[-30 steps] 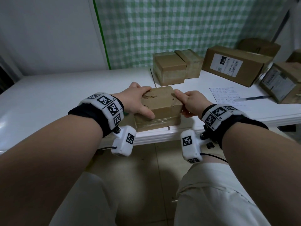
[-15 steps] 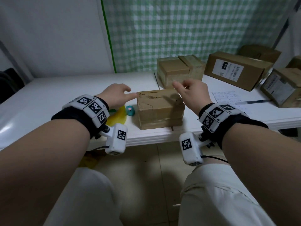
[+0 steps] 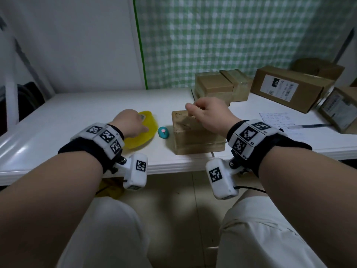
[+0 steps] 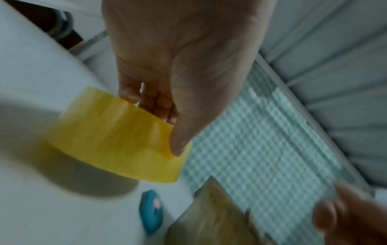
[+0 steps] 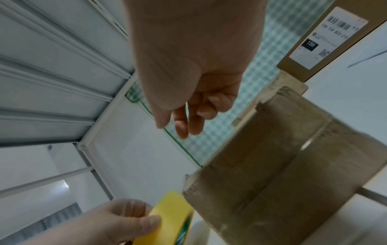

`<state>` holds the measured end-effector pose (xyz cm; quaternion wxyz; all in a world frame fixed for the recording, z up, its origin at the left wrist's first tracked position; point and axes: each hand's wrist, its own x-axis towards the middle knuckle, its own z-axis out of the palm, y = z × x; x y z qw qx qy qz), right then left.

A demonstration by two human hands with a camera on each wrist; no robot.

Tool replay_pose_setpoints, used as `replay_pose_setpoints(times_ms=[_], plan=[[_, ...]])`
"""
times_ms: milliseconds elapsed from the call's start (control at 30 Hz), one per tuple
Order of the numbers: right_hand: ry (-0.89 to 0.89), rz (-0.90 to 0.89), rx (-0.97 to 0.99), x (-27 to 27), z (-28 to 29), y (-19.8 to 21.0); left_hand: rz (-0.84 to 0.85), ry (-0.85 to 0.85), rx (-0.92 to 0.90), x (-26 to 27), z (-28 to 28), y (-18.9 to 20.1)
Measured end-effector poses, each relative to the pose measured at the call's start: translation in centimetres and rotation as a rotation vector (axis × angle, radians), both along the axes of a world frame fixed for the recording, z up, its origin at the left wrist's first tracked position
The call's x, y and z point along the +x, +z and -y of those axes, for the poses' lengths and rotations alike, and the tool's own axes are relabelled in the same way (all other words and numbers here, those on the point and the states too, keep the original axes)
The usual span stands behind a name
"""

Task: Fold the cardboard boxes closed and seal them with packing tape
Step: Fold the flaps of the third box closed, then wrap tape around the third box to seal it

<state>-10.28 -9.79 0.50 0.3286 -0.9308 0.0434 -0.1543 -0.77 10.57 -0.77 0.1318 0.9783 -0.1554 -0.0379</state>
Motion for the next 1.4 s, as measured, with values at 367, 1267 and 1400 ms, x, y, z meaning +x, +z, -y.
replay_pose_setpoints(times_ms=[367, 1267, 1400], plan=[[0.201, -0.035, 0.064, -0.3, -2.9, 3.7, -0.544, -0.058, -1.308, -3.1, 1.3, 6.6], [-0.042, -0.016, -0.008, -3.8, 1.7, 6.1, -0.427, 0.067, -1.057, -3.5, 6.1, 7.8], [-0.042, 0.034, -0.036, -3.4, 2.0, 5.6, -0.481, 0.111, -0.993, -3.3, 6.3, 7.7]])
